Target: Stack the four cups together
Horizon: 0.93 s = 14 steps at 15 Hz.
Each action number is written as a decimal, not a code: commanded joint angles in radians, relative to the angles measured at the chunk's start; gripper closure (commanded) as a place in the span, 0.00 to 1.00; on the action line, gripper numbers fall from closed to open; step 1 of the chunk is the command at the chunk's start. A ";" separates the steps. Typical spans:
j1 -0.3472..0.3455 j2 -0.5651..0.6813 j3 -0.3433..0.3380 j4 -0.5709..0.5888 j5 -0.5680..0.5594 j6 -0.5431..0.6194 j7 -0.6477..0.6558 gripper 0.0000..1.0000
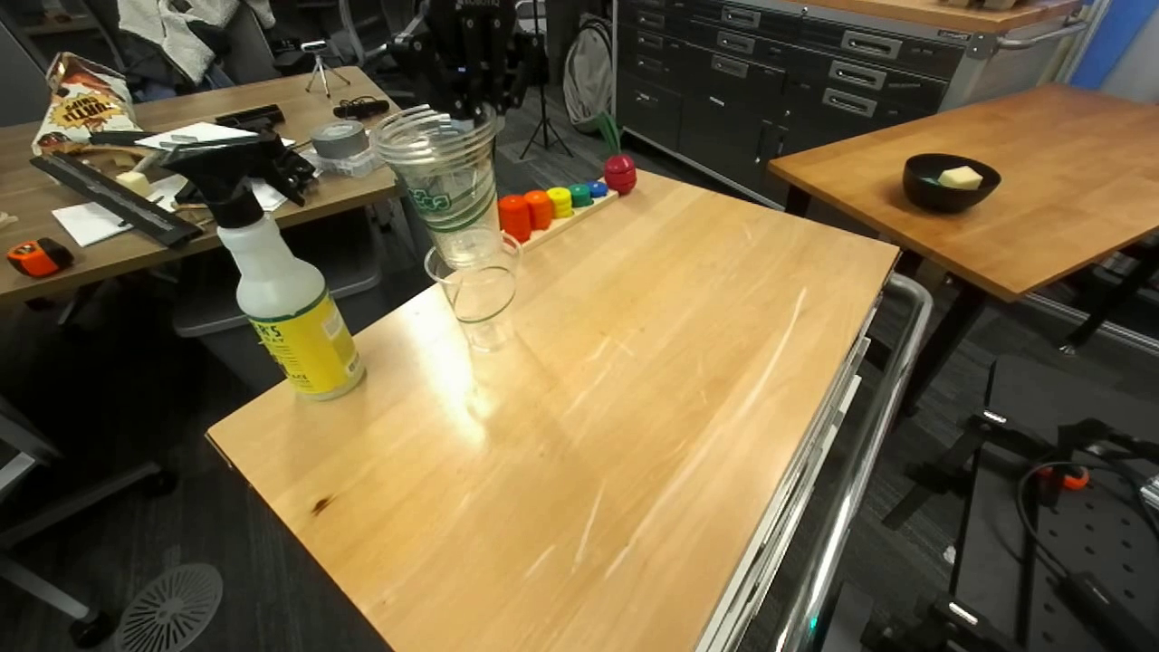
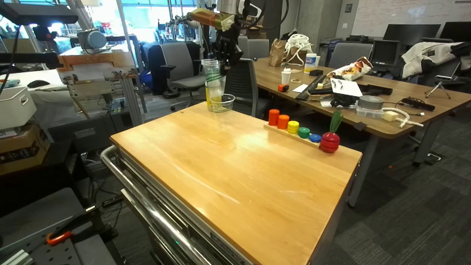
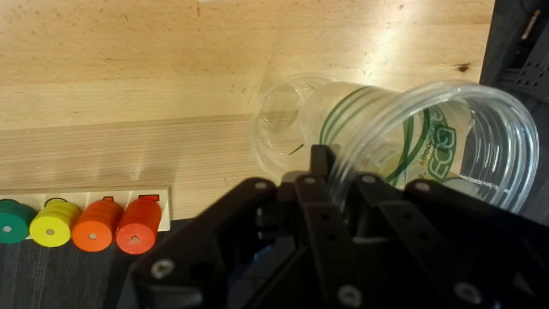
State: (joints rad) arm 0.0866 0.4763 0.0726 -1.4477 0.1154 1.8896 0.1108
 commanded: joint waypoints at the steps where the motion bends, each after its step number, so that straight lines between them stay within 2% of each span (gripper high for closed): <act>1: -0.005 0.027 -0.005 0.043 -0.001 -0.015 -0.020 0.98; 11: -0.012 0.094 -0.006 0.054 0.009 0.061 -0.021 0.98; 12: -0.013 0.098 -0.006 0.057 0.009 0.064 -0.021 0.94; 13: -0.013 0.102 -0.006 0.061 0.007 0.069 -0.023 0.68; 14: -0.014 0.100 -0.006 0.057 0.006 0.070 -0.029 0.68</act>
State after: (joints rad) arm 0.0764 0.5558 0.0663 -1.4329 0.1153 1.9524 0.1025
